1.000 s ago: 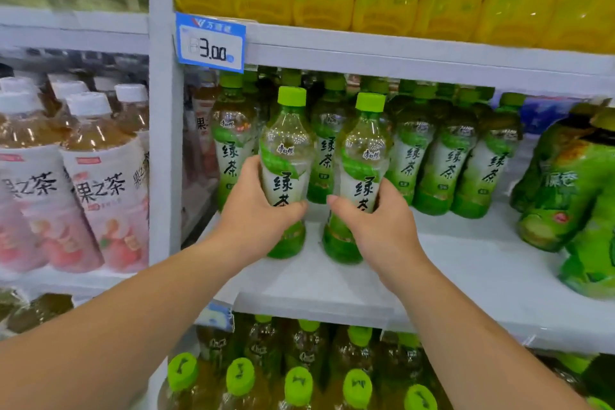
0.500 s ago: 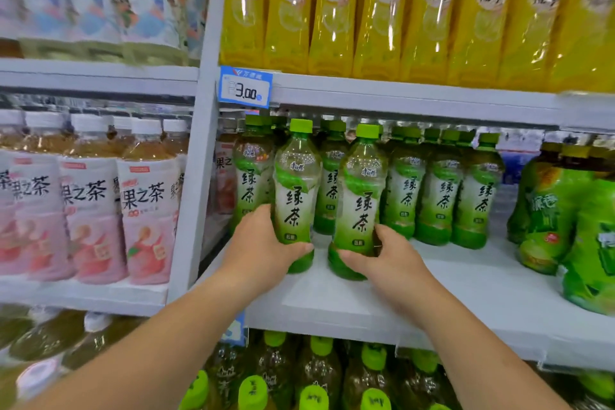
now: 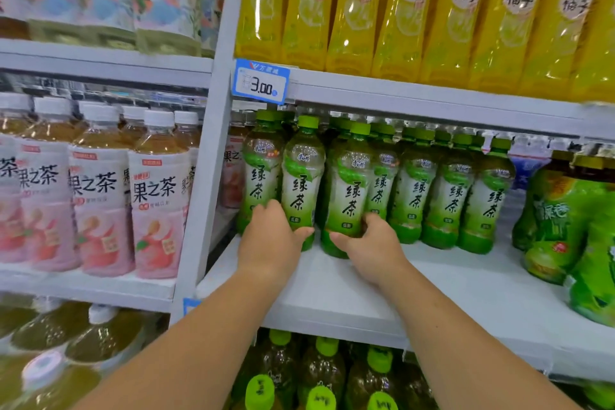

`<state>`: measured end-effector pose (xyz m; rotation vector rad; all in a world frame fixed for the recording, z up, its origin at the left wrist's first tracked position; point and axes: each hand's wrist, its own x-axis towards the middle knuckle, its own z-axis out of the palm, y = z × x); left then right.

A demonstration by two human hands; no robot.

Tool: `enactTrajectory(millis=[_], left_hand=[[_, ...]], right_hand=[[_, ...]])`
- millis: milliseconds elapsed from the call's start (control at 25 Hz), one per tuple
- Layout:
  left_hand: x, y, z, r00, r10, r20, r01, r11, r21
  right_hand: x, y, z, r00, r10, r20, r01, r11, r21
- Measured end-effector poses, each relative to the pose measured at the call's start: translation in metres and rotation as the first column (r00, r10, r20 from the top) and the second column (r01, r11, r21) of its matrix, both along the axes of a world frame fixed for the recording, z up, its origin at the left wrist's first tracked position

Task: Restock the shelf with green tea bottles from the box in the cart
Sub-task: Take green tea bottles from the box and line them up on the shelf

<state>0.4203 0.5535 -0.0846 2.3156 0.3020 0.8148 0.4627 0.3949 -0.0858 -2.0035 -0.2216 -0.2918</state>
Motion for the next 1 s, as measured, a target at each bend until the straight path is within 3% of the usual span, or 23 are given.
enactTrajectory(millis=[200, 360, 600, 1000], left_hand=[[0.005, 0.006, -0.002, 1.000, 0.018, -0.005, -0.018, 0.999, 0.040], [0.004, 0.011, -0.005, 0.999, -0.028, 0.033, 0.029, 0.999, -0.019], [0.007, 0.017, -0.011, 0.993, -0.069, 0.094, 0.076, 0.995, -0.072], [0.008, 0.012, -0.007, 1.000, -0.008, -0.005, 0.008, 1.000, -0.021]], right_hand=[[0.004, 0.004, -0.005, 0.999, 0.018, 0.036, -0.018, 1.000, -0.003], [0.002, 0.008, -0.006, 0.998, 0.039, 0.055, -0.037, 0.999, -0.040], [0.003, 0.005, -0.007, 0.999, 0.042, 0.004, -0.042, 0.999, 0.027], [0.005, 0.003, -0.013, 0.998, 0.022, 0.052, -0.023, 1.000, 0.019]])
